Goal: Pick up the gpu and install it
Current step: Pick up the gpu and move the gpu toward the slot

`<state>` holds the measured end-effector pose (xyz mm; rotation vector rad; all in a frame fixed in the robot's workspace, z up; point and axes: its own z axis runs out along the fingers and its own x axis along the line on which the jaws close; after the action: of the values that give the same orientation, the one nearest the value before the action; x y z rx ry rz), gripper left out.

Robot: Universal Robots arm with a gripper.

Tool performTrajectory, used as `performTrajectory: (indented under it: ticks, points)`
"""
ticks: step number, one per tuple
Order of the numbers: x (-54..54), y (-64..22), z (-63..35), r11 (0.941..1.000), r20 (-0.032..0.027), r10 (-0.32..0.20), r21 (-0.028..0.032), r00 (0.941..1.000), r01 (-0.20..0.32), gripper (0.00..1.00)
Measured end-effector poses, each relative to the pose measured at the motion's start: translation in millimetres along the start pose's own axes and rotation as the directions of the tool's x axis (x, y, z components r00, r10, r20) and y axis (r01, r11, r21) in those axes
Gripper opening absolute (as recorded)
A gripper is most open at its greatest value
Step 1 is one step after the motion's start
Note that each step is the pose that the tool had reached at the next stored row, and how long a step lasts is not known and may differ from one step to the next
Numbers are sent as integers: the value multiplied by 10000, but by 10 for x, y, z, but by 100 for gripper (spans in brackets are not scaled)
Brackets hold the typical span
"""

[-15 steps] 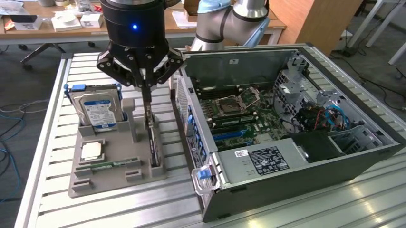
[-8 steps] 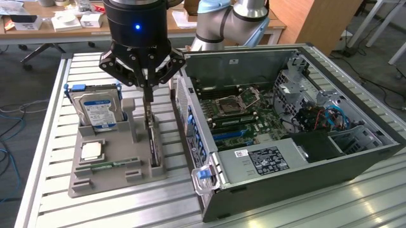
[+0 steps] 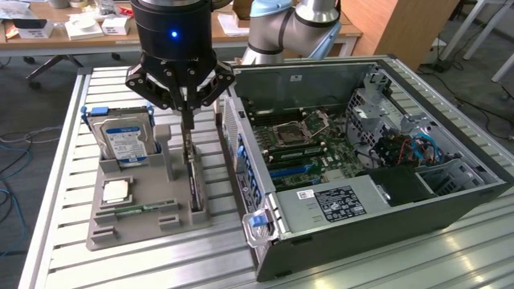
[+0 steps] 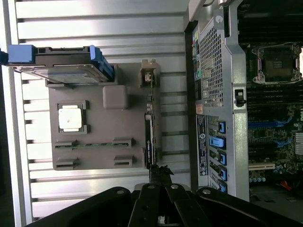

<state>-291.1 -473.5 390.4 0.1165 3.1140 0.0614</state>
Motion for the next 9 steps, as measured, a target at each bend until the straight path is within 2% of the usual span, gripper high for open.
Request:
performTrajectory:
  ticks: [7, 9]
  points:
    - [0, 0, 0, 10000, 0, 0, 0, 10000, 0, 11]
    - [0, 0, 0, 10000, 0, 0, 0, 10000, 0, 23]
